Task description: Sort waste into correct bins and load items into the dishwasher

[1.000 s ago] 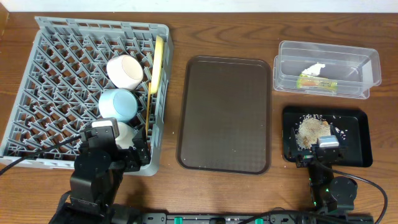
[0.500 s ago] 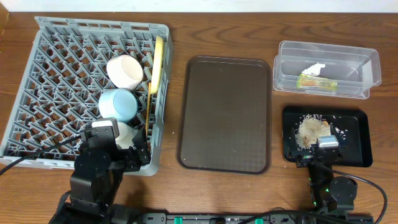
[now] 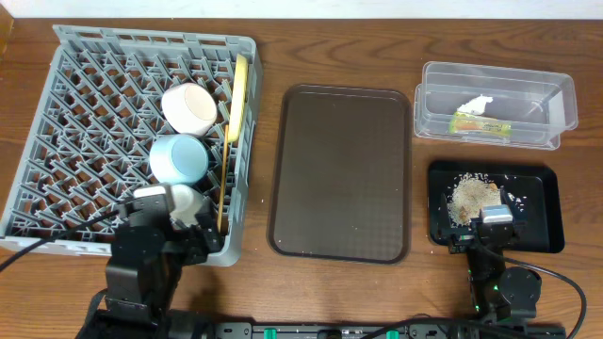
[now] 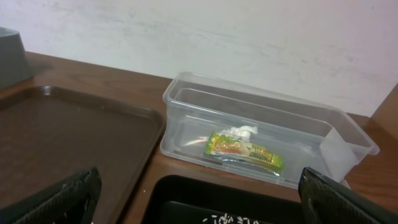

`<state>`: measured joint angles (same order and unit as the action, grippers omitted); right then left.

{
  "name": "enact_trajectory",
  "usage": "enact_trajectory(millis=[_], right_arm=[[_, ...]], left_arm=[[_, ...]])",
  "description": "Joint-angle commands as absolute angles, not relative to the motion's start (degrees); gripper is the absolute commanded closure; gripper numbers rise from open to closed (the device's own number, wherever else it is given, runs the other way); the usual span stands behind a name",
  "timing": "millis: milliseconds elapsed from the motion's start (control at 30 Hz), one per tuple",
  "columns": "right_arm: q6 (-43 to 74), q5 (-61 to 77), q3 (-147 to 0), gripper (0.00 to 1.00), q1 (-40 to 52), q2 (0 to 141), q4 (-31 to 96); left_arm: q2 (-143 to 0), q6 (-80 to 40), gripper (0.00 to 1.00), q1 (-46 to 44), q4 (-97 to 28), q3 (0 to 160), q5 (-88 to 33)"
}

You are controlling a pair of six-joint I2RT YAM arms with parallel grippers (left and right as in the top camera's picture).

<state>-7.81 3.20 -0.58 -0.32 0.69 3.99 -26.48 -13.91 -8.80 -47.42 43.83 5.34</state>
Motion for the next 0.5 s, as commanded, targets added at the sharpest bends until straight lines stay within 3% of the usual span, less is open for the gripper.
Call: enact_trajectory(millis=[0, 467], right_arm=[[-8.2, 3.5, -0.3, 0.01, -0.8, 0.4, 4.0], [-8.2, 3.5, -0.3, 0.01, -0.8, 0.4, 4.0]], left_arm=[[-23.7, -13.2, 0.03, -2.9, -46.5, 39.8, 1.3], [-0.1, -9.3, 0.03, 4.4, -21.1, 10.7, -2.0]])
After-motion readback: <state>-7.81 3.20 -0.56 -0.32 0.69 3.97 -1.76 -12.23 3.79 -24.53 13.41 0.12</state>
